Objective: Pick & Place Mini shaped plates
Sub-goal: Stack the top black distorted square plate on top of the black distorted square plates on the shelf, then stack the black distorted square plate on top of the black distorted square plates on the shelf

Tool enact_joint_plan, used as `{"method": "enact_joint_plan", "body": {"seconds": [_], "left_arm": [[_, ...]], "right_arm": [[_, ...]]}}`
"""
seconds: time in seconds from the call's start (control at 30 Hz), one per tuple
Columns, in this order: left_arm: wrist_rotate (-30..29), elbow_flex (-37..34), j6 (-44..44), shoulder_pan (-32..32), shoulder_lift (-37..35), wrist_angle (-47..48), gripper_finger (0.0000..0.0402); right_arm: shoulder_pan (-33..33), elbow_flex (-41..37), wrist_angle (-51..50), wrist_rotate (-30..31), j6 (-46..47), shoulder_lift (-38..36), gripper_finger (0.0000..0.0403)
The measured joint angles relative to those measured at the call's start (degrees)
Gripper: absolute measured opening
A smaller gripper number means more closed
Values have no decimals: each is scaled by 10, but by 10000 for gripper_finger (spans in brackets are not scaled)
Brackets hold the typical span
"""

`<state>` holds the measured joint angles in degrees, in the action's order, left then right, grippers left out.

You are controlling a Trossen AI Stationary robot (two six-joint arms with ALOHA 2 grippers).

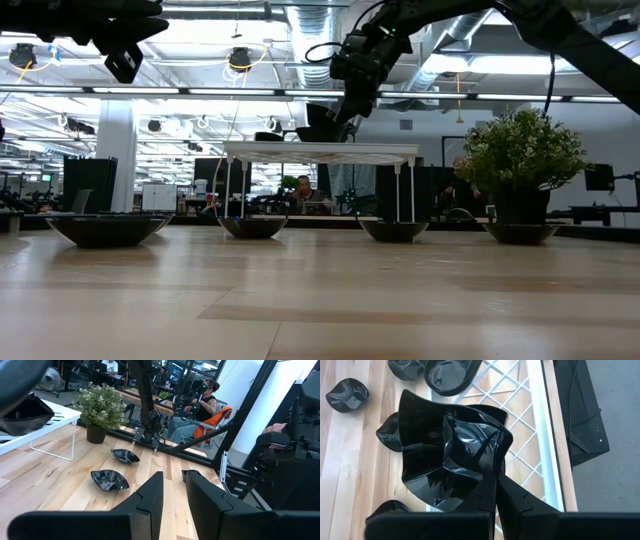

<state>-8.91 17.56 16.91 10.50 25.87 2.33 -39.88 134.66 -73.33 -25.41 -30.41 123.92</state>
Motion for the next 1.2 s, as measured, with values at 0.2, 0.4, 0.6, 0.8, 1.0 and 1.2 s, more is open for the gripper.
{"method": "enact_joint_plan", "body": {"seconds": [0.2, 0.4, 0.6, 0.8, 1.0, 1.2], "left_arm": [[0, 0, 0, 0, 0, -1, 86], [0, 0, 0, 0, 0, -2, 86], [0, 0, 0, 0, 0, -2, 86], [0, 0, 0, 0, 0, -2, 86], [0, 0, 0, 0, 0, -2, 86], [0, 0, 0, 0, 0, -2, 86]], "right_arm": [[0, 0, 0, 4, -2, 0, 23], [0, 0, 0, 4, -11, 0, 63], [0, 0, 5, 5, -11, 0, 68], [-1, 2, 3, 30, -12, 0, 68], [0, 2, -40, 44, -12, -2, 68], [32, 3, -119, 42, 12, -11, 66]]}}
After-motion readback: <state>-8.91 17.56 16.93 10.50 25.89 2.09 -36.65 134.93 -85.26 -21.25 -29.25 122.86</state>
